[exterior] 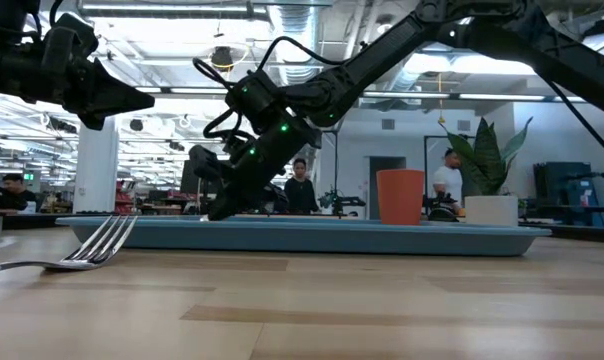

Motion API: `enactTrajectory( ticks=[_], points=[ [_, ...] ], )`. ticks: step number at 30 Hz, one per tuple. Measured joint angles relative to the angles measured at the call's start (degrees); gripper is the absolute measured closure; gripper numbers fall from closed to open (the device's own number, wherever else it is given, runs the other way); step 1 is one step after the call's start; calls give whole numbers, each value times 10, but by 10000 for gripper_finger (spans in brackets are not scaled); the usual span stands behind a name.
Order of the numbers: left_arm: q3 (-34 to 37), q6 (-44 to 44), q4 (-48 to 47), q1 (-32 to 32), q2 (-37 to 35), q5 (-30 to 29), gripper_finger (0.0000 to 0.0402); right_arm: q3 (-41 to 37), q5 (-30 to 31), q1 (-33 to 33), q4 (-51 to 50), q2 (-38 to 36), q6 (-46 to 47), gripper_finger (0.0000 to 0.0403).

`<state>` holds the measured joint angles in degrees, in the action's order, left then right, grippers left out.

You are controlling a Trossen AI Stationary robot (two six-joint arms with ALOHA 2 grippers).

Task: Pick and place plate/cup/fork/spoon on tray
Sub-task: Put the orange spoon on the blue tray

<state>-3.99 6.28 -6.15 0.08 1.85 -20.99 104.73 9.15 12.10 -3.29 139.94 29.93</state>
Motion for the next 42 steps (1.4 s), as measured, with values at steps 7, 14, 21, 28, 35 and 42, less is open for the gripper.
enactTrajectory(
  ticks=[7, 14, 21, 28, 35, 42],
  points=[
    [0, 0, 0, 0, 0, 0, 400, 0, 1, 0, -12, 0, -2, 354],
    [0, 0, -8, 0, 0, 0, 400, 0, 1, 0, -12, 0, -8, 328],
    [0, 0, -9, 0, 0, 0, 400, 11, 0, 1, -17, 0, -21, 325],
    [0, 0, -9, 0, 0, 0, 400, 59, 9, 0, -65, 0, -53, 325],
    [0, 0, -9, 0, 0, 0, 400, 93, 14, -18, -105, 0, -135, 345],
    [0, 3, -9, 0, 0, 0, 400, 93, 13, -40, -104, 0, -200, 392]
  ],
)
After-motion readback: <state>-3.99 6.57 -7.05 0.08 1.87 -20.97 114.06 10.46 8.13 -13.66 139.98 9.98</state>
